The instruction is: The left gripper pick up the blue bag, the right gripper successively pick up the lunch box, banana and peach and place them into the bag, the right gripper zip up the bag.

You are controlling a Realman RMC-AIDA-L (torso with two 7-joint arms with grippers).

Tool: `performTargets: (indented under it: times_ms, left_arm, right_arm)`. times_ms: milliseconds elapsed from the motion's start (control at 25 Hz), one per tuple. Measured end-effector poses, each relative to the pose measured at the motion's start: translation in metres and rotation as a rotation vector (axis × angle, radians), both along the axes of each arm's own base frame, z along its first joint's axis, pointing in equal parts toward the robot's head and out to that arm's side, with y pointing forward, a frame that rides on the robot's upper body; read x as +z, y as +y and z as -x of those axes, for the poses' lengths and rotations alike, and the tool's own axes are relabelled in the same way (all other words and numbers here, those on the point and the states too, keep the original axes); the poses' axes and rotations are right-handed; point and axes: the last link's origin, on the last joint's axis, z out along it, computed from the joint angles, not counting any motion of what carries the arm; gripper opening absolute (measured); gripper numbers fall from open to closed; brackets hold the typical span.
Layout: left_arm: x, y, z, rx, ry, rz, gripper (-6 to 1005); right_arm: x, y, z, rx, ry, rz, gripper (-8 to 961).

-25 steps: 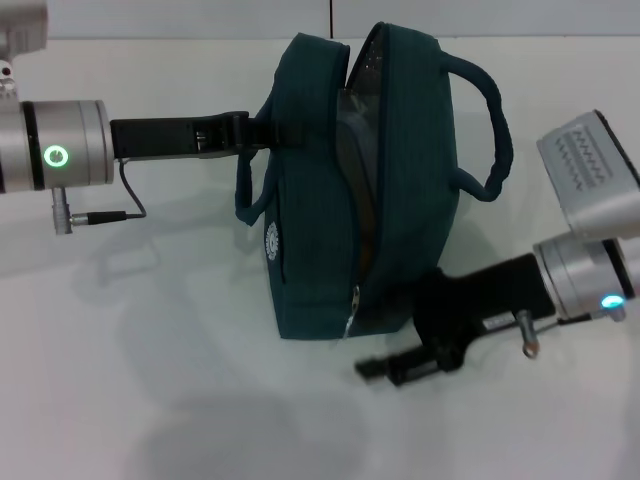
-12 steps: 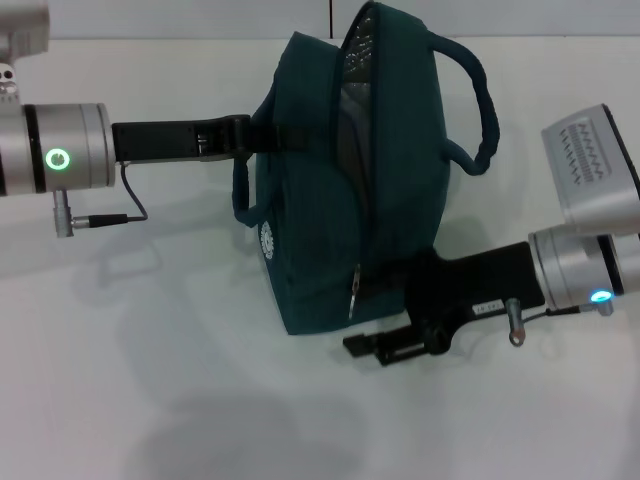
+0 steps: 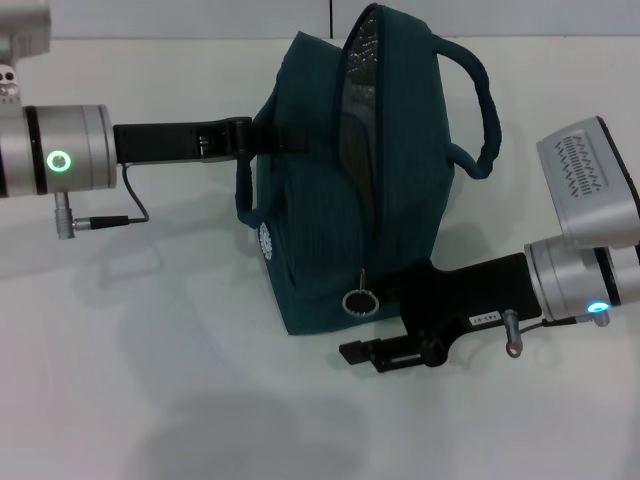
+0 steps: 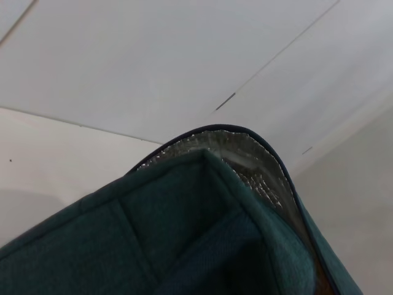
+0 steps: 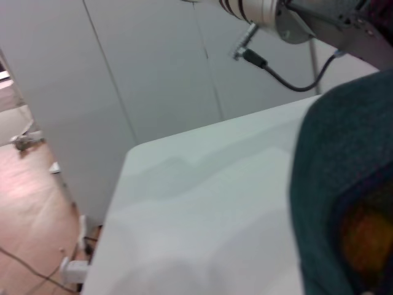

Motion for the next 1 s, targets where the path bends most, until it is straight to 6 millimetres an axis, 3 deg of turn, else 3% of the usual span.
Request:
performTargets:
  times_ms: [280, 720, 920, 1000]
  left_arm:
    - [-0.001, -0.002, 0.002, 0.006, -0.001, 0.002, 49]
    - [0.000, -0.003, 0.003, 0.009, -0.002, 0.003, 50]
    - [0.000, -0.003, 0.004, 0.010, -0.002, 0.002, 50]
    - [0.000, -0.003, 0.004, 0.009, -0.002, 0.002, 50]
  right_arm:
    - [0.000, 0.003, -0.003, -0.033, 0.007, -0.031, 570]
    - [0.002, 0.008, -0.004, -0.051, 0.037, -0.088, 387]
    - [0.001, 0.007, -0.008, -0.063, 0.029, -0.084, 191]
    - [0.000, 0.006, -0.011, -0.074, 0.023, -0.085, 171]
